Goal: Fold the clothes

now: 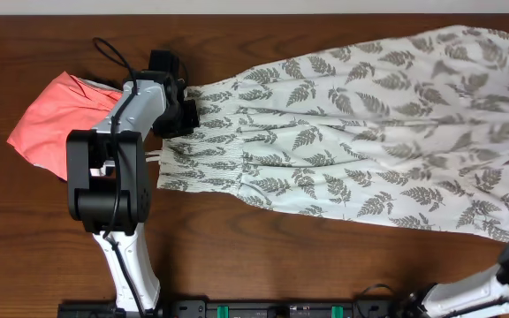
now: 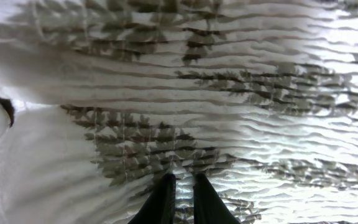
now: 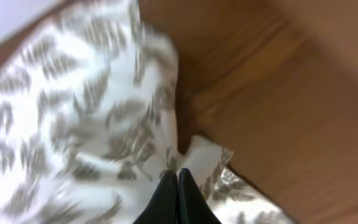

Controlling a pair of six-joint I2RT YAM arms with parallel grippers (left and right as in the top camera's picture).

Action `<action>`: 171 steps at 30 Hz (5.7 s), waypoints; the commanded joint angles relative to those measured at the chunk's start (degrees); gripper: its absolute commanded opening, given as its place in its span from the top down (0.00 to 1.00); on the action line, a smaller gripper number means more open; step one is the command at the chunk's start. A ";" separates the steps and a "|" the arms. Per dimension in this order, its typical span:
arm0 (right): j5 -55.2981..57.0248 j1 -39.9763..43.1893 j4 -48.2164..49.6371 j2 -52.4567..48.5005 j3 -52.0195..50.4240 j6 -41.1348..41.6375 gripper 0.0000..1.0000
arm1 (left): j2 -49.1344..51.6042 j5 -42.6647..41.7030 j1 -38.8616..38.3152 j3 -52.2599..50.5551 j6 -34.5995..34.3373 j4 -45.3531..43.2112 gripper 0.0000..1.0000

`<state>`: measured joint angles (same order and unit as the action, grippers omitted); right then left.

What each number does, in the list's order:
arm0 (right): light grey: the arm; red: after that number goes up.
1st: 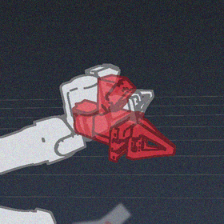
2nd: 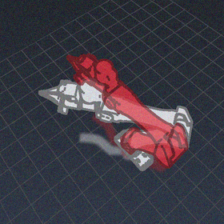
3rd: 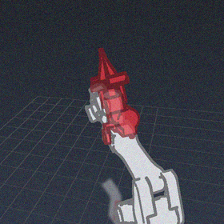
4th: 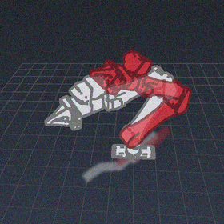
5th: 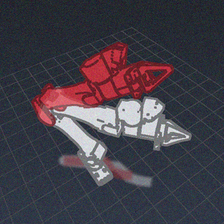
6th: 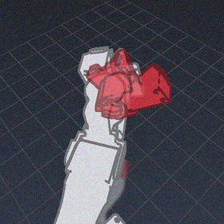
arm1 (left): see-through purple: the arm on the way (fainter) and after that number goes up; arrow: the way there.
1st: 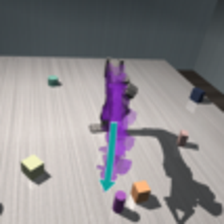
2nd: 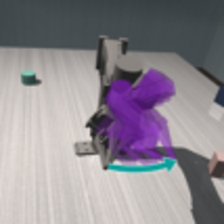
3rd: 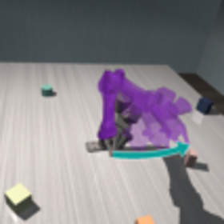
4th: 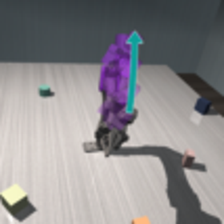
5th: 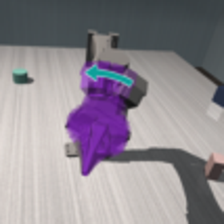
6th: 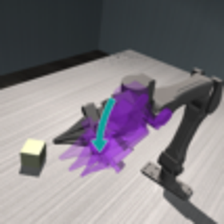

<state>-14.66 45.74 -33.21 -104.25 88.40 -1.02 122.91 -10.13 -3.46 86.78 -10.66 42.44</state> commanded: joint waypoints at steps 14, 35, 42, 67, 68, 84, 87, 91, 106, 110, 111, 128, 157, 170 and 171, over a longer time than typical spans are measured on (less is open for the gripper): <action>5.86 -0.04 -2.47 -5.35 0.35 1.42 0.78 | 5.25 1.55 0.13 -3.41 0.07 2.56 0.87; -5.70 -6.82 -27.98 -2.99 -2.75 -7.50 0.90 | 1.73 1.53 0.13 -3.41 2.01 3.15 0.88; -5.75 -13.49 -25.14 -2.93 -3.69 -7.65 0.88 | -4.24 -1.81 -0.26 -3.41 4.46 6.36 0.89; -3.65 -22.88 -24.68 -2.93 -3.69 -8.68 0.85 | -17.64 -3.80 -15.87 -7.41 1.53 0.50 0.83; -3.67 -22.88 -24.70 -2.93 -3.69 -8.68 0.85 | -17.29 -3.80 -15.85 -7.80 1.51 0.37 0.83; -4.00 -22.88 -25.40 -2.93 -3.69 -8.70 0.85 | -16.57 4.63 1.46 -8.61 11.76 1.64 0.77; -3.98 -22.86 -25.38 -2.93 -3.69 -8.72 0.85 | -16.06 4.59 5.49 -8.63 12.39 1.68 0.78; -3.98 -22.88 -25.33 -2.93 -3.69 -8.72 0.86 | -15.39 3.41 8.39 -9.09 13.90 1.62 0.78; -3.98 -22.88 -25.51 -2.93 -3.69 -8.72 0.86 | -5.16 4.55 16.92 -9.70 16.24 -3.91 0.78; -3.96 -22.88 -25.53 -2.93 -3.69 -8.72 0.86 | -5.18 4.85 20.48 -9.68 16.22 -7.04 0.77; -3.98 -22.88 -25.55 -2.93 -3.69 -8.72 0.86 | -5.16 4.85 21.29 -9.68 16.20 -7.65 0.77; -3.54 -22.88 -25.70 -2.93 -3.69 -8.72 0.86 | -5.53 4.70 28.39 -8.66 16.22 -12.52 0.76; -4.33 -22.88 -24.90 -2.93 -3.69 -8.66 0.86 | -16.55 -7.28 -6.01 -11.13 11.61 -2.25 0.77; -4.90 -22.88 -24.92 -2.93 -3.69 -8.66 0.86 | -6.99 -7.17 -8.79 -11.26 11.58 -2.64 0.77; -4.90 -22.88 -24.92 -2.93 -3.69 -8.68 0.86 | -6.43 -7.15 -8.74 -11.26 12.00 -2.64 0.77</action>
<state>-18.52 22.94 -58.15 -108.68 84.90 -9.47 114.80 -16.78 -12.43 76.18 1.30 39.81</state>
